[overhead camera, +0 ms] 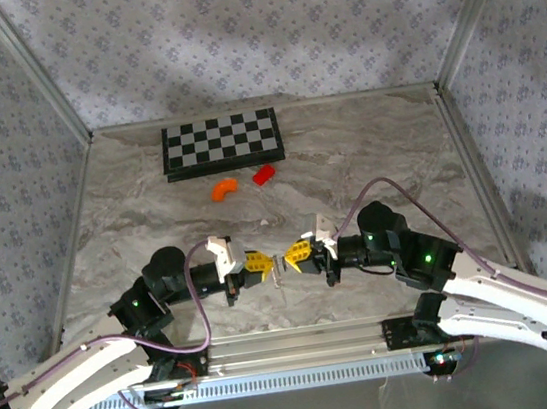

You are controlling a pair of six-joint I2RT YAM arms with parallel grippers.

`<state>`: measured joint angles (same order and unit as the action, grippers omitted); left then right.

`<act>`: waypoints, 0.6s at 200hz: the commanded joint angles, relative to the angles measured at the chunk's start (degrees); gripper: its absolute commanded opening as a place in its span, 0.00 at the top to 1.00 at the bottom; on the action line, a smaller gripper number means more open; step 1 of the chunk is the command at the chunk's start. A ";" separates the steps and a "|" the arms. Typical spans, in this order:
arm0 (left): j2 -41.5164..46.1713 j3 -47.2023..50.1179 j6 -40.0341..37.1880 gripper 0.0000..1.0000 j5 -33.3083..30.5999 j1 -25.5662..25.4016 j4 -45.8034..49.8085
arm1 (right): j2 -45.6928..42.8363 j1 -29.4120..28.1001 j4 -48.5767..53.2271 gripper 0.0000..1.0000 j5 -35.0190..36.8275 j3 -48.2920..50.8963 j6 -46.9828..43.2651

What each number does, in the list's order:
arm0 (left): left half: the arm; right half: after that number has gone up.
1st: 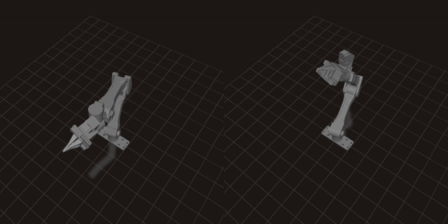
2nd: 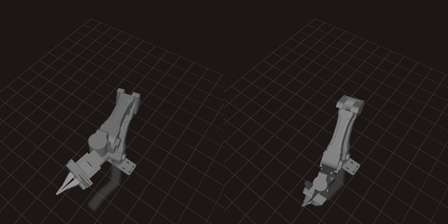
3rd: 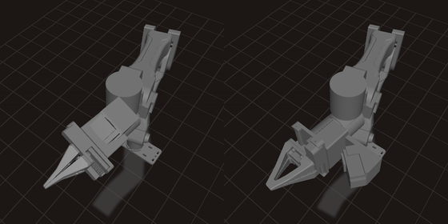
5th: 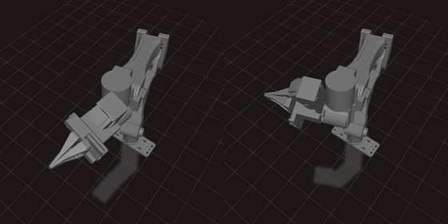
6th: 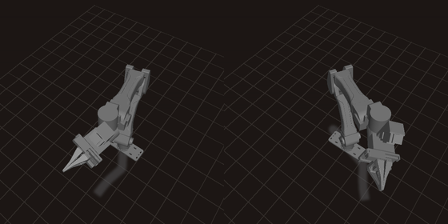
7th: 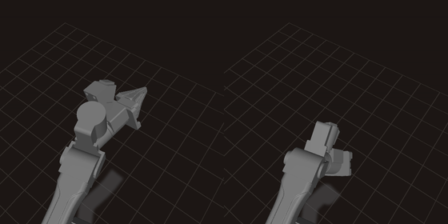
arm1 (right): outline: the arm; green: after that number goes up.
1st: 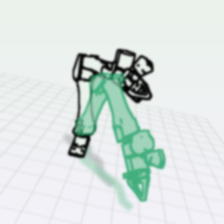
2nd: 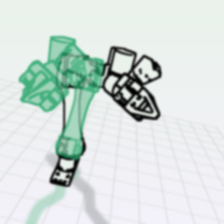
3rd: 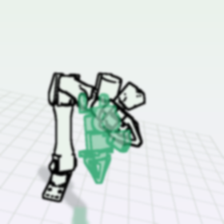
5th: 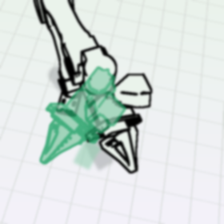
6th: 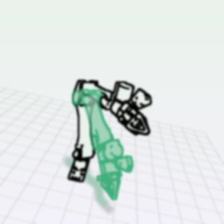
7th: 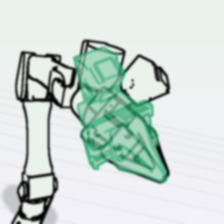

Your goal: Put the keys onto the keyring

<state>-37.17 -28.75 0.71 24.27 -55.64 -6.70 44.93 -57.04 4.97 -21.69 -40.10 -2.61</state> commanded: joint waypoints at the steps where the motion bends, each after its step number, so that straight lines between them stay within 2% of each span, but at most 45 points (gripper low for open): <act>1: 0.76 -0.98 0.32 1.00 1.17 -0.59 -2.53 | -0.63 -0.36 0.46 1.00 0.45 0.10 -0.99; 54: 0.87 -1.20 0.26 1.00 1.08 -0.61 -2.11 | -0.19 -0.94 0.15 1.00 -1.50 0.11 -1.34; 120: 1.40 -1.74 0.13 1.00 1.31 -0.70 -0.95 | -0.79 -1.10 1.31 1.00 -0.51 0.11 -2.26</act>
<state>-36.95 -28.75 0.71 24.27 -56.01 -6.57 44.99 -57.69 5.10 -22.13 -40.10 -3.53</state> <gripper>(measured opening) 0.052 0.062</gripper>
